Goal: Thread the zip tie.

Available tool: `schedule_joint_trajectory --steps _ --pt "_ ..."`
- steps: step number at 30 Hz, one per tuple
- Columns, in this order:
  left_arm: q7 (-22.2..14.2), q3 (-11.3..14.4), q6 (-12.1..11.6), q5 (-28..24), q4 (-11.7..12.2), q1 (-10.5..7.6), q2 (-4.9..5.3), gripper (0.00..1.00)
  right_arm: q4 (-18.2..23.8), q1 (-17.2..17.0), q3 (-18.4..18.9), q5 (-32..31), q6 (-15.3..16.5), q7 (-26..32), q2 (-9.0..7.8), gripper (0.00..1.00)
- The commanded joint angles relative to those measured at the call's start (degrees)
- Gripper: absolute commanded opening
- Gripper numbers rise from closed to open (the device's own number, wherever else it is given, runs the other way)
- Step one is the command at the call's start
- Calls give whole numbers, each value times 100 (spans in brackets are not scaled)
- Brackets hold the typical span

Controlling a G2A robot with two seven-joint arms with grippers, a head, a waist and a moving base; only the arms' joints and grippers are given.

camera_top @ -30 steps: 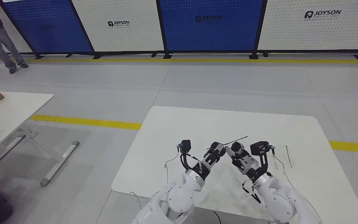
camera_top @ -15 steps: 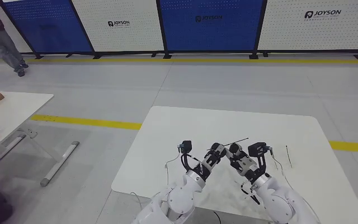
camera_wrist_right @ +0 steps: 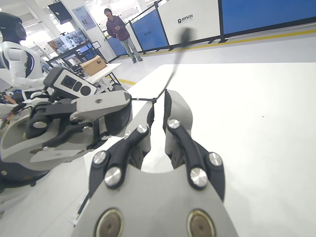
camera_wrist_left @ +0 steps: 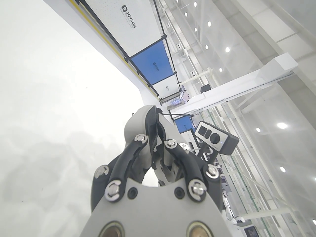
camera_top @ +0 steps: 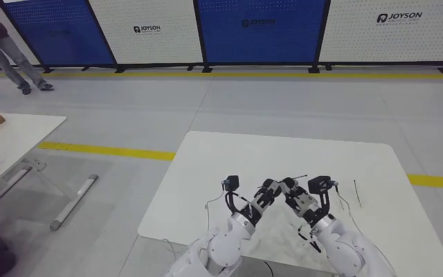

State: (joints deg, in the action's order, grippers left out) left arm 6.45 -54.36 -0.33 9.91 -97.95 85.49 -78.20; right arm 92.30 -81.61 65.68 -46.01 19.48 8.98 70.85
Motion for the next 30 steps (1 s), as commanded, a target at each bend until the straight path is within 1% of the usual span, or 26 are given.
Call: schedule_joint_trajectory --steps 1,7,8,10,14,20,26,30 --pt "4 7 4 25 0 -1 0 0 0 -1 -3 5 0 -12 -1 10" --pt "14 27 17 65 16 -8 -5 0 -2 -2 -14 29 0 -26 -7 10" --pt "14 29 18 68 18 -10 -6 0 -2 -1 -16 34 0 -24 -8 8" --pt "13 32 19 72 23 -13 -7 0 -3 2 -18 39 0 -30 -11 0" --pt "35 17 0 68 24 -10 -7 0 -13 6 -17 30 0 -55 -14 0" --pt "58 -8 -89 51 -7 11 -5 0 -37 36 -45 -18 -27 17 -11 0" --pt "45 7 -116 92 -45 30 -3 0 -56 40 -67 -44 -27 32 -7 0" --pt "67 16 -107 113 -29 30 -6 0 -64 25 -57 8 -32 51 -7 0"
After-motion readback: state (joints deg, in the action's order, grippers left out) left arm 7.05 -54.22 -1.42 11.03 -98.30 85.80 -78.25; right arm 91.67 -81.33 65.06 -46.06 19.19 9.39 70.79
